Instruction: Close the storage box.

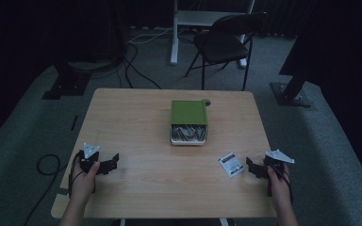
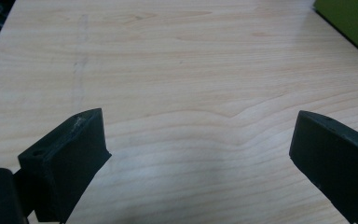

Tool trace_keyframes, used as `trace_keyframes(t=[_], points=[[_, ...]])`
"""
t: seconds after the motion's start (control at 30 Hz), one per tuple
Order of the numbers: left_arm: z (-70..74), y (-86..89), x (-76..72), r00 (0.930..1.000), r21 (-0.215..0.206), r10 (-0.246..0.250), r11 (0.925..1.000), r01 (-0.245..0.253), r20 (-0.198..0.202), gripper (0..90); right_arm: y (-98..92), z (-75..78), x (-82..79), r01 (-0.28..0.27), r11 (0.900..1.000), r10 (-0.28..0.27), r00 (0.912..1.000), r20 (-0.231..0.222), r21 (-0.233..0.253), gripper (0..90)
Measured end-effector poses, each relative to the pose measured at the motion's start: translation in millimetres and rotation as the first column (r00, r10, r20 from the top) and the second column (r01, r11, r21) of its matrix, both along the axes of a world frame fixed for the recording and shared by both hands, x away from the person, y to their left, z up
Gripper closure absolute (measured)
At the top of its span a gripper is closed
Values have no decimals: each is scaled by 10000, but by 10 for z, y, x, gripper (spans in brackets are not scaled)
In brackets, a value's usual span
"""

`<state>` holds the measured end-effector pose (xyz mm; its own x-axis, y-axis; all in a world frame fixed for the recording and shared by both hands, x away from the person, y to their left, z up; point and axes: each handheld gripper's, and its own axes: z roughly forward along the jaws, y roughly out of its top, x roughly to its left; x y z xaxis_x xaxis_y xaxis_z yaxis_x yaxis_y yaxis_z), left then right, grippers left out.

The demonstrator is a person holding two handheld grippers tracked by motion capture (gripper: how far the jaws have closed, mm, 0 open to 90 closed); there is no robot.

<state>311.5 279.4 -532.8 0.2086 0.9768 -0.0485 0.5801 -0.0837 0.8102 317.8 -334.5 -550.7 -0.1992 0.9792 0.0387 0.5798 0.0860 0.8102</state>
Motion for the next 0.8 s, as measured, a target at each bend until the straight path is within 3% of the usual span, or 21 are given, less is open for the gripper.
trace_keyframes(t=[0.3, 0.5, 0.8], points=[[-80, 150, -77, 9975, 153, 648, 9978, -644, -269, 46, -31, -45, -59, 289, 9994, -291, 9995, -134, -191, 131], [-100, 170, -165, 9943, 92, 921, 9957, -917, -545, 46, -61, -71, -122, 869, 9959, -879, 9954, -375, -270, 131], [-107, 237, -274, 9890, 314, 1259, 9918, -1238, -772, 46, -53, -95, -176, 845, 9949, -880, 9940, -647, -560, 131]])
